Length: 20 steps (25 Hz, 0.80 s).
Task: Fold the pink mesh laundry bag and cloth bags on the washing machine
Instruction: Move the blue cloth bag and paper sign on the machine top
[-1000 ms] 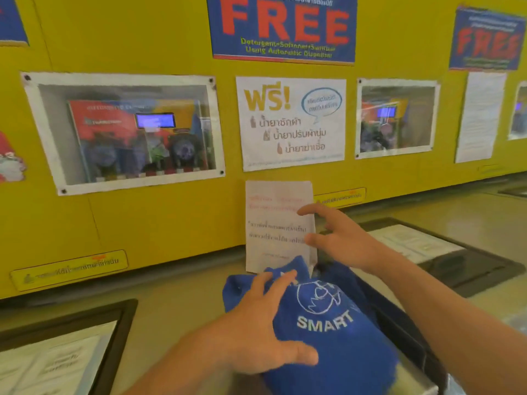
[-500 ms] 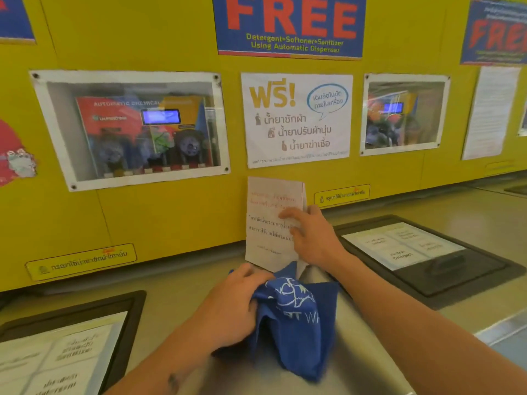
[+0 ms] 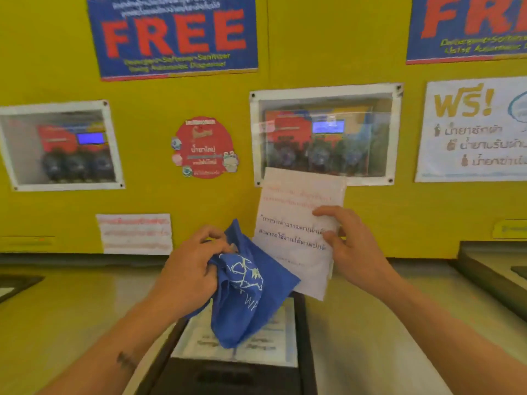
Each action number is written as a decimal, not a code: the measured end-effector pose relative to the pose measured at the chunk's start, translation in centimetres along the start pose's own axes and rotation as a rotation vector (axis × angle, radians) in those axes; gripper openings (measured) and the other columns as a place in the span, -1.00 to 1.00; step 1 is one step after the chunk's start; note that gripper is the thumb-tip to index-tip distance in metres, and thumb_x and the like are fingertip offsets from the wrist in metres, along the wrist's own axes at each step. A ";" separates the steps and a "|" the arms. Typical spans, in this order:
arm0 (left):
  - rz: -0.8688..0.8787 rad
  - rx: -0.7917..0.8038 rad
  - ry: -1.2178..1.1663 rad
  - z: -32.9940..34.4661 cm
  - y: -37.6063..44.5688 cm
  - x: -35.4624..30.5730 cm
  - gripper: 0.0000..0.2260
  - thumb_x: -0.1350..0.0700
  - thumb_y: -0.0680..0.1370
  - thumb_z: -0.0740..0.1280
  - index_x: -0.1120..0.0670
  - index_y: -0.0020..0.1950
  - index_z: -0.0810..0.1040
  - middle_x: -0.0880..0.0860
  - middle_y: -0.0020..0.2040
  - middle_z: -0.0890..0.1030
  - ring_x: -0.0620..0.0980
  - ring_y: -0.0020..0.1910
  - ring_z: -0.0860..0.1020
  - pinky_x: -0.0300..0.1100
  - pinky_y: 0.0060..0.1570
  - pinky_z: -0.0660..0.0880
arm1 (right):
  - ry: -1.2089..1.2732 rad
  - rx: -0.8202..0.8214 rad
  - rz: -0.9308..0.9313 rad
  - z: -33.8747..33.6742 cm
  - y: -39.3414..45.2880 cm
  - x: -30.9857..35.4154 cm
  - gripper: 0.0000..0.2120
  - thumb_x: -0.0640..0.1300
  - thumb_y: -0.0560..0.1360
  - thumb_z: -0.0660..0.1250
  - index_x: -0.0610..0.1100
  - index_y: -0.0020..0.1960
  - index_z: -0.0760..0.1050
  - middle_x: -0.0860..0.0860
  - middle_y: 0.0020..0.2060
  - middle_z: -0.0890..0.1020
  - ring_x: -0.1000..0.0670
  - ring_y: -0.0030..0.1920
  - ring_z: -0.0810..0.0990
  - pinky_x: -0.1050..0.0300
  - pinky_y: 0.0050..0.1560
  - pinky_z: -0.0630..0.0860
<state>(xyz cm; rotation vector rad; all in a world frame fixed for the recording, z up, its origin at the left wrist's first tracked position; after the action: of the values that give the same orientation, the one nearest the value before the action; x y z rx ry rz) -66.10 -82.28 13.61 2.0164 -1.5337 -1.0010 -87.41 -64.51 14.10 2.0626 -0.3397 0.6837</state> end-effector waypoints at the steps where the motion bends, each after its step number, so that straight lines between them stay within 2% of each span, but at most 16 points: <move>1: -0.030 -0.025 0.043 -2.5 -1.1 2.3 -0.68 0.24 0.36 0.12 0.03 -0.10 0.63 -0.15 0.07 0.45 -0.04 -0.09 0.48 -0.16 -0.21 0.38 | 0.041 0.013 -0.005 2.8 0.4 1.4 -0.62 -0.31 0.59 0.22 0.14 0.21 0.45 0.00 0.17 0.45 0.04 0.11 0.46 0.35 -0.09 0.45; 4: -0.134 -0.122 0.182 -10.1 -5.3 9.8 -0.71 0.23 0.37 0.14 -0.01 -0.12 0.61 -0.12 0.18 0.43 0.03 -0.12 0.53 -0.09 -0.21 0.44 | 0.132 0.087 -0.019 12.2 1.9 5.6 -0.59 -0.36 0.57 0.22 0.15 0.16 0.46 -0.03 0.18 0.46 -0.03 0.14 0.47 0.20 -0.01 0.50; 7: -0.261 -0.138 0.267 -15.6 -9.7 16.7 -0.68 0.19 0.36 0.14 -0.01 -0.06 0.64 0.02 0.36 0.44 0.09 0.05 0.57 -0.07 -0.04 0.51 | 0.183 0.183 -0.047 21.1 2.5 9.6 -0.58 -0.39 0.56 0.20 0.14 0.14 0.45 -0.05 0.22 0.46 -0.11 0.19 0.48 -0.11 0.08 0.56; 8: -0.297 -0.118 0.301 -16.9 -11.3 18.9 -0.67 0.18 0.36 0.14 0.00 -0.05 0.65 0.04 0.39 0.45 0.11 0.10 0.57 -0.06 -0.02 0.52 | 0.208 0.209 -0.052 23.7 2.6 10.9 -0.57 -0.40 0.56 0.19 0.13 0.13 0.45 -0.05 0.22 0.46 -0.12 0.19 0.49 -0.13 0.09 0.56; 11: -0.397 -0.033 0.429 -19.7 -15.7 24.8 -0.72 0.17 0.42 0.20 0.03 0.01 0.65 0.07 0.39 0.45 0.19 0.07 0.59 -0.04 -0.11 0.53 | 0.229 0.249 -0.085 30.4 2.1 14.5 -0.55 -0.43 0.56 0.17 0.14 0.09 0.43 -0.03 0.21 0.44 -0.08 0.20 0.44 0.05 0.08 0.50; 14: -0.567 0.059 0.551 -21.0 -19.7 30.0 -0.72 0.24 0.49 0.27 -0.01 0.11 0.63 -0.01 0.46 0.39 0.15 0.15 0.55 0.01 -0.11 0.53 | 0.261 0.305 -0.087 35.1 1.7 16.5 -0.57 -0.44 0.58 0.15 0.12 0.04 0.42 0.04 0.22 0.35 -0.02 0.25 0.38 0.22 0.03 0.55; 17: -0.694 0.169 0.424 -19.7 -22.3 32.8 -0.64 0.26 0.53 0.21 -0.01 0.24 0.60 -0.02 0.52 0.31 0.10 0.29 0.49 0.05 0.10 0.49 | 0.169 0.302 -0.102 37.1 2.6 16.6 -0.65 -0.42 0.58 0.14 0.05 0.02 0.40 0.03 0.25 0.35 -0.01 0.22 0.37 0.38 -0.17 0.51; 18: -0.697 0.174 0.354 -19.3 -22.4 33.0 -0.65 0.23 0.55 0.20 -0.03 0.26 0.58 -0.02 0.53 0.30 0.10 0.34 0.45 0.07 0.18 0.45 | 0.137 0.297 -0.108 37.3 3.1 16.6 -0.67 -0.42 0.58 0.15 0.04 0.01 0.39 0.03 0.24 0.35 -0.01 0.21 0.37 0.38 -0.22 0.49; 20: -0.755 0.195 0.158 -18.6 -22.2 32.8 -0.70 0.05 0.55 0.19 -0.20 0.22 0.54 -0.07 0.52 0.27 0.07 0.43 0.34 0.13 0.35 0.28 | 0.080 0.296 -0.119 37.7 4.0 16.5 -0.69 -0.42 0.57 0.17 0.01 0.00 0.39 0.05 0.24 0.34 0.00 0.19 0.37 0.40 -0.29 0.48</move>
<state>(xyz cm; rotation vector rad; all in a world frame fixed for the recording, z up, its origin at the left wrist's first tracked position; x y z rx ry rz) -33.31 -108.30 0.77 2.8240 -0.8004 -0.9221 -63.22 -97.85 10.16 2.3051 -0.0715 0.7786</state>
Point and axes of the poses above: each hand's wrist, its own y-axis towards the middle knuckle, its own z-axis out of the palm, x = y × z, the point moved 7 cm from there along y, towards the middle knuckle
